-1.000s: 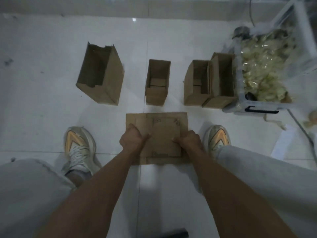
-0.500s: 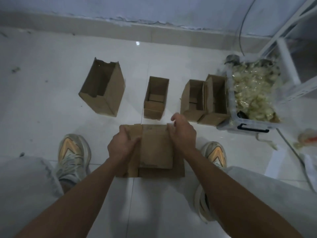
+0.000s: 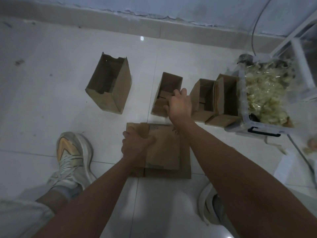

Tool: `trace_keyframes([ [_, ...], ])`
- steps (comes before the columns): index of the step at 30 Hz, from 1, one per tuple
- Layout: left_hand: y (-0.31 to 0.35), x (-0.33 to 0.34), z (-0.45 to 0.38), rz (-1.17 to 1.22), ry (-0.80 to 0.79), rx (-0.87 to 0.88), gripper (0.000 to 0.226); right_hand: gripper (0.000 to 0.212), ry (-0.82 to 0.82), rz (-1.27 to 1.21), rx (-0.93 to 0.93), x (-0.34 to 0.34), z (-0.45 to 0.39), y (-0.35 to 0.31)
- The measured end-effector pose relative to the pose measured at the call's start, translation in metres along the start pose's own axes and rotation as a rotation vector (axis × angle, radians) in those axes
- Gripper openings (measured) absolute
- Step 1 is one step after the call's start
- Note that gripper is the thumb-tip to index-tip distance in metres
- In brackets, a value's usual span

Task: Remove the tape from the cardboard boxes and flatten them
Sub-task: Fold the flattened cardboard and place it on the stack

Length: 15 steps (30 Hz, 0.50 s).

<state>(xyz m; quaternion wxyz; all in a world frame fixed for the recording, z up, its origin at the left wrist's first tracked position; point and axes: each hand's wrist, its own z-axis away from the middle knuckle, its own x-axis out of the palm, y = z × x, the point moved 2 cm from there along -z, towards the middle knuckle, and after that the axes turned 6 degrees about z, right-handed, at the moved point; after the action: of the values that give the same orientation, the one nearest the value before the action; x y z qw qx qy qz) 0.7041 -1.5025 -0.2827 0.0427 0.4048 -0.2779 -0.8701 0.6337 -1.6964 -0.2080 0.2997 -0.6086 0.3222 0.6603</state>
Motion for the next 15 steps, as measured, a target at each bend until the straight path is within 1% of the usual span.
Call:
trace_keyframes([
  [1,-0.004,0.003,0.001,0.077,-0.01,-0.01,0.11,0.02,-0.011,-0.007,0.002,0.0,-0.001,0.002],
  [3,-0.012,0.003,0.001,0.192,-0.018,0.004,0.095,0.021,-0.028,-0.032,0.016,0.001,-0.001,0.008],
  [6,-0.018,-0.005,0.0,0.319,-0.074,0.039,0.065,0.022,-0.06,-0.094,0.056,0.001,0.004,0.018],
  [7,-0.02,-0.009,-0.002,0.337,-0.07,0.046,0.053,0.022,-0.074,-0.109,0.064,0.001,0.005,0.022],
  [9,-0.026,-0.019,-0.008,0.295,-0.024,0.063,0.031,0.021,-0.105,-0.133,0.072,0.001,0.007,0.032],
  [10,-0.031,-0.022,-0.011,0.263,0.001,0.054,0.026,0.021,-0.117,-0.145,0.076,0.002,0.008,0.036],
  [12,-0.04,-0.021,-0.013,0.199,0.039,0.021,0.021,0.022,-0.129,-0.154,0.084,0.004,0.01,0.041],
  [15,-0.048,-0.007,-0.004,0.117,0.125,-0.019,0.014,0.023,-0.101,-0.155,0.077,0.007,0.012,0.042],
])
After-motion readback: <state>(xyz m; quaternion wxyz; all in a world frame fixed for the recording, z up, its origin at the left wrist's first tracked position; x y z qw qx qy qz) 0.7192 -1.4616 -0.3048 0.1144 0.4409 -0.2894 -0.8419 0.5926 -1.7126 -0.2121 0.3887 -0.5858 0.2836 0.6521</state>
